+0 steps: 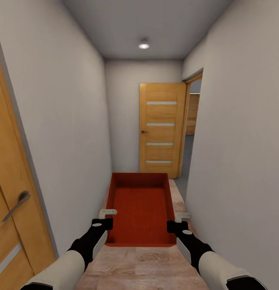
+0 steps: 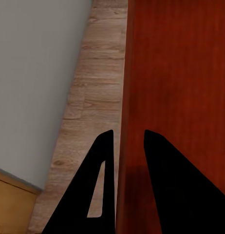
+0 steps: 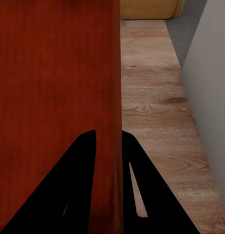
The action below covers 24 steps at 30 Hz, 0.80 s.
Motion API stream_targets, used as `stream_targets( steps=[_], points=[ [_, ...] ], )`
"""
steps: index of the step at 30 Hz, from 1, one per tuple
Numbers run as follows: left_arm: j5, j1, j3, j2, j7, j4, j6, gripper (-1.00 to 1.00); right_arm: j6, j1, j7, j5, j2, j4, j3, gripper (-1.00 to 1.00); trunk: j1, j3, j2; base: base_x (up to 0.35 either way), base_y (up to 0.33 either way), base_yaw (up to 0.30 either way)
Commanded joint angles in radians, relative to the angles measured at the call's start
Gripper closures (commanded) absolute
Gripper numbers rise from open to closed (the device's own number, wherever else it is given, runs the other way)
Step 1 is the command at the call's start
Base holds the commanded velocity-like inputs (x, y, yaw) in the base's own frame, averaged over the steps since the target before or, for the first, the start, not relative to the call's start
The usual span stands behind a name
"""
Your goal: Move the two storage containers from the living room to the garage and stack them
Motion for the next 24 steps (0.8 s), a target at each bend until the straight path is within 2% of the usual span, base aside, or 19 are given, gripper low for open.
stream_targets(
  steps=[1,24],
  points=[
    [0.015,0.000,0.026,0.027,0.013,0.001,0.007,1.00,-0.029,-0.001,-0.001,-0.003,-0.003,-0.003,-0.026,1.00,0.001,0.000,-0.001,0.324,0.000,0.000],
    [0.015,0.000,0.026,0.027,0.012,0.001,0.007,1.00,-0.023,-0.001,-0.001,-0.003,-0.003,-0.003,-0.026,1.00,0.001,0.000,-0.001,0.324,0.000,0.000]
  ],
)
